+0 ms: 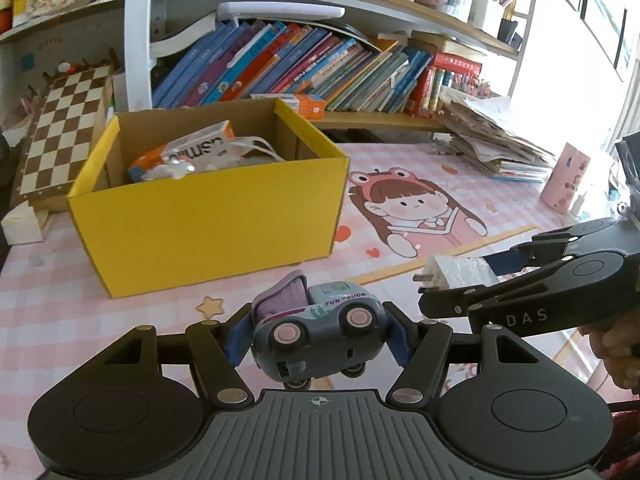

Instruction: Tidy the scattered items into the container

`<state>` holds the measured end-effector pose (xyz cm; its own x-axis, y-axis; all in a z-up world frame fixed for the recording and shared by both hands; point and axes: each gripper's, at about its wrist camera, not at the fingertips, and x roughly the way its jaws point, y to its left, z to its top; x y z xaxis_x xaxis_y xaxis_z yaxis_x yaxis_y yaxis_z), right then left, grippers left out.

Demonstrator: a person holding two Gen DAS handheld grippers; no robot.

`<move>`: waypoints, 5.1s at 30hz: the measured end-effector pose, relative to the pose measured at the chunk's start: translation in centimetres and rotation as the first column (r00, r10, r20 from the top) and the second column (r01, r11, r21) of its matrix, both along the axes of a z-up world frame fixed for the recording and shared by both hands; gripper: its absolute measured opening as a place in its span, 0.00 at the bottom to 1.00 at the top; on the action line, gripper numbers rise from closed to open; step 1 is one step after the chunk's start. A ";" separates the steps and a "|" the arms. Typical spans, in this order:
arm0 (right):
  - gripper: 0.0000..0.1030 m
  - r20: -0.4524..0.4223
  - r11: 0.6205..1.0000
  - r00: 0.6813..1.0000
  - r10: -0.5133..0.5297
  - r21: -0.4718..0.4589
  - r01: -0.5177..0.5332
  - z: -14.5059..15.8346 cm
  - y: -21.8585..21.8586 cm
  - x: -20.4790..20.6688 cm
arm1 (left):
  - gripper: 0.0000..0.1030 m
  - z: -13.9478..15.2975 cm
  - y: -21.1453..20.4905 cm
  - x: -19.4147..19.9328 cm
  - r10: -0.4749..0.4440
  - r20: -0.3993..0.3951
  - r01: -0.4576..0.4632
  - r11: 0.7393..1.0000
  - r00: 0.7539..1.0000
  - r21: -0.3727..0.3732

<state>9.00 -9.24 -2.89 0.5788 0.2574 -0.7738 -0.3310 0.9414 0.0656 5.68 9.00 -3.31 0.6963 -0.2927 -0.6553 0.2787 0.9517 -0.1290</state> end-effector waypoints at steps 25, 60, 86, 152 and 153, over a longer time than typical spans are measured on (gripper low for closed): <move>0.61 0.120 0.998 0.991 0.055 -0.009 -0.054 4.0 6.5 0.2 | 0.64 3.2 6.8 -0.8 0.094 0.151 -0.083 0.994 0.984 -0.074; 0.61 0.247 0.996 0.967 0.063 -0.070 -0.047 7.1 9.7 13.2 | 0.64 4.1 8.6 11.2 0.114 0.259 -0.114 0.993 0.959 -0.014; 0.61 0.111 0.959 0.974 0.199 -0.229 -0.170 0.1 13.7 21.2 | 0.64 -0.7 8.2 15.9 0.063 0.118 -0.074 0.993 0.991 0.091; 0.84 0.150 0.985 0.977 -0.152 -0.052 0.162 0.1 3.1 0.2 | 0.92 -0.1 4.4 1.5 0.201 0.050 -0.205 0.975 0.978 0.085; 0.86 0.149 0.985 0.977 -0.155 -0.056 0.165 -0.1 3.1 0.0 | 0.92 -0.3 4.4 1.3 0.209 0.041 -0.211 0.974 0.977 0.080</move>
